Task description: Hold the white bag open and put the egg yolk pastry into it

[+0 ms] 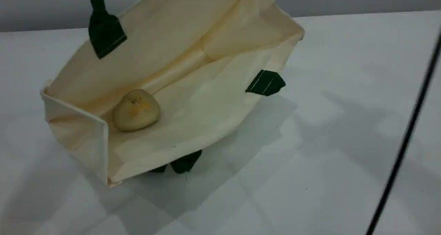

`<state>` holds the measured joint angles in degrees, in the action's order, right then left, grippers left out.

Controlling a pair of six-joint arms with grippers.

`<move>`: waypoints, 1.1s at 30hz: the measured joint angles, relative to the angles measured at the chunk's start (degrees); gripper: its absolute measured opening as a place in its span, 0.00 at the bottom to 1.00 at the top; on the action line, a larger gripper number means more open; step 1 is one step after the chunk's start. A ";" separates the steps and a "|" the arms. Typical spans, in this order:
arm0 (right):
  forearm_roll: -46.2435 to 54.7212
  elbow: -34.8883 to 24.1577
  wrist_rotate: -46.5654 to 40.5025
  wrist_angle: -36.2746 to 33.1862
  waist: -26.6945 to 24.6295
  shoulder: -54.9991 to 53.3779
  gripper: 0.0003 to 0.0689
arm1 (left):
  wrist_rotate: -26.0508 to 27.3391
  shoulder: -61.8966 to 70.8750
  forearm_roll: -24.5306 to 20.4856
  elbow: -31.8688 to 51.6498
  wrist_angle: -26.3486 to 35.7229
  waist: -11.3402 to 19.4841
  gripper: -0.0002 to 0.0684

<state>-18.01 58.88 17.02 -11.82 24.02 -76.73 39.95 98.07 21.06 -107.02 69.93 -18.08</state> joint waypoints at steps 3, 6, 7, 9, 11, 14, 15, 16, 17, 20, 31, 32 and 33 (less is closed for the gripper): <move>0.00 0.07 0.00 -0.56 -0.90 1.94 0.83 | 0.00 0.00 -0.08 0.00 0.00 0.00 0.14; 0.00 0.44 0.00 -1.44 -0.85 2.34 0.83 | 0.00 0.00 0.14 0.00 0.00 0.00 0.20; 0.00 0.44 0.00 -1.72 -0.85 2.34 0.83 | 0.00 0.00 0.29 0.00 -0.09 0.00 0.24; 0.00 0.44 0.00 -2.44 -0.85 2.34 0.83 | 0.00 0.00 0.35 -0.05 -0.12 0.00 0.37; 0.00 0.44 0.00 -2.44 -0.85 2.34 0.83 | 0.00 0.00 0.25 -0.05 -0.12 0.00 0.53; 0.00 0.44 0.00 -2.50 -0.85 2.34 0.83 | 0.00 0.00 0.18 -0.05 -0.12 0.00 0.76; 0.00 0.44 0.00 -2.72 -0.85 2.34 0.83 | -0.05 0.00 0.12 -0.05 -0.12 0.00 0.82; 0.00 0.44 0.00 -3.11 -0.85 2.41 0.83 | -0.05 0.00 0.05 -0.05 -0.12 0.06 0.86; 0.00 0.44 0.00 -3.59 -0.85 2.77 0.83 | 0.00 0.00 0.05 -0.05 -0.12 0.06 0.89; 0.00 0.44 0.00 -4.90 -0.85 4.25 0.83 | -0.26 -0.27 0.16 -0.05 -0.07 0.06 0.91; 2.01 3.20 -0.05 -16.68 -0.85 19.68 0.83 | -14.94 -11.65 -6.81 -0.05 0.17 0.17 0.81; 2.12 3.72 -0.19 -19.09 -0.85 21.20 0.83 | -16.80 -13.35 -7.77 -0.05 0.17 0.17 0.81; 2.49 4.15 -0.24 -21.10 -0.85 23.08 0.83 | -18.55 -15.09 -9.01 -0.05 0.17 0.17 0.81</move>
<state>-15.52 63.03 16.78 -32.92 23.17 -53.65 21.40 82.98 12.05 -107.07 70.10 -17.91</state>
